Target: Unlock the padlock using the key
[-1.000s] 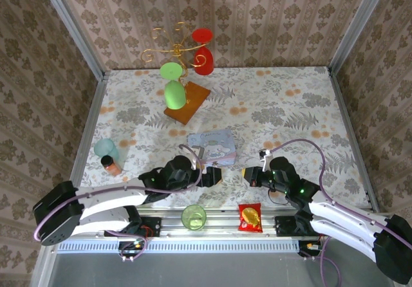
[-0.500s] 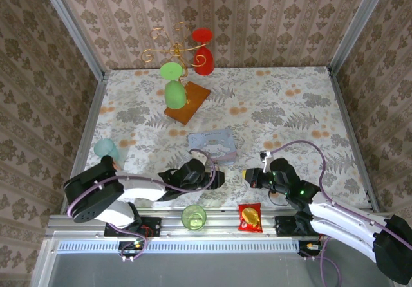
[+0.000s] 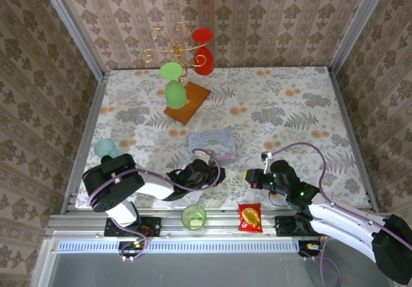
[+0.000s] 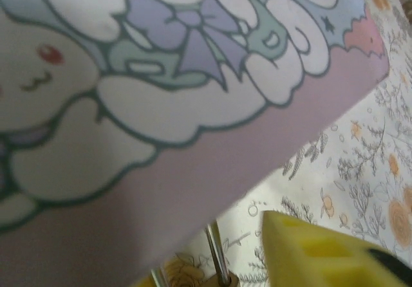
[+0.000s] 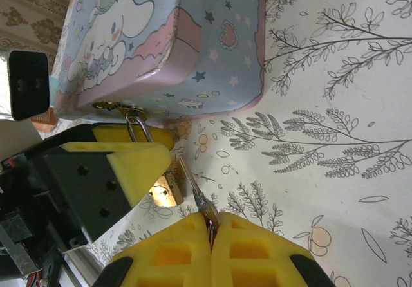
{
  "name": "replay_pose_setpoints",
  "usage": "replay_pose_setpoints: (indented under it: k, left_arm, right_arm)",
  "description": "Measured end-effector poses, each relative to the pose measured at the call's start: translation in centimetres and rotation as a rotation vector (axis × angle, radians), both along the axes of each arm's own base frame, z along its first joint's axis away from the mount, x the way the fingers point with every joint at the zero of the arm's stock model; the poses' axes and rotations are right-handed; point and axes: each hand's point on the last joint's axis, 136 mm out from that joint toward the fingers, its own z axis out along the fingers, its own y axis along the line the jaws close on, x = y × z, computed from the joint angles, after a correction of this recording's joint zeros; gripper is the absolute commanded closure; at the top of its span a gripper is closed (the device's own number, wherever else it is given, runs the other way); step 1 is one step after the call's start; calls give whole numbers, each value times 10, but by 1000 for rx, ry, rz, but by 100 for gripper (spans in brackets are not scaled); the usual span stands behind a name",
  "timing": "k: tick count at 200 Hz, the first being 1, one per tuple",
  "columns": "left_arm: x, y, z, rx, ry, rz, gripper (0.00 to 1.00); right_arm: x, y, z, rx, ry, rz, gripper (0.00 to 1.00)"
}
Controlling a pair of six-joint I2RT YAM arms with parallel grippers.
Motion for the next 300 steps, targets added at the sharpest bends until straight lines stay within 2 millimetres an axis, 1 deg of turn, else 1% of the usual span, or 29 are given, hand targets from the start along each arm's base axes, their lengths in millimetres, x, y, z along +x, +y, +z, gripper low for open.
replay_pose_setpoints:
  k: [23,38,54,64,94,115,126,148,155,164,191,221,271,300]
  left_arm:
    - [1,1,-2,-20,5,20,72]
    - [2,2,-3,-26,10,30,78]
    - [2,1,-4,-31,16,35,80]
    - [1,1,-3,-38,20,37,84]
    - [2,-2,1,-71,31,50,89]
    - [1,-1,6,-91,39,57,97]
    - [0,1,8,-98,44,63,98]
    - [0,3,12,-103,46,72,96]
    - [-1,4,12,-98,48,72,93]
    - [-2,6,12,-85,50,69,87]
    - [-2,8,12,-49,47,63,82]
    - [-3,9,9,-35,51,62,69]
    - [-7,9,-3,-6,69,51,68]
    - [-6,1,-3,-21,62,47,73]
  right_arm:
    - [0,1,-3,9,16,-9,100]
    - [0,2,-9,6,33,-9,100]
    - [-1,4,-15,2,58,-9,100]
    - [-1,6,-17,3,65,-8,100]
    - [-3,14,-18,29,84,4,100]
    - [-5,21,-15,68,105,10,100]
    - [-5,23,-15,87,122,5,100]
    - [-8,26,-16,110,155,9,100]
    - [-9,26,-17,108,164,12,100]
    - [-11,27,-21,101,178,17,100]
    - [-12,27,-33,67,223,19,100]
    - [-12,29,-40,45,252,21,100]
    - [-10,33,-42,35,262,26,100]
    - [-10,33,-42,32,261,28,100]
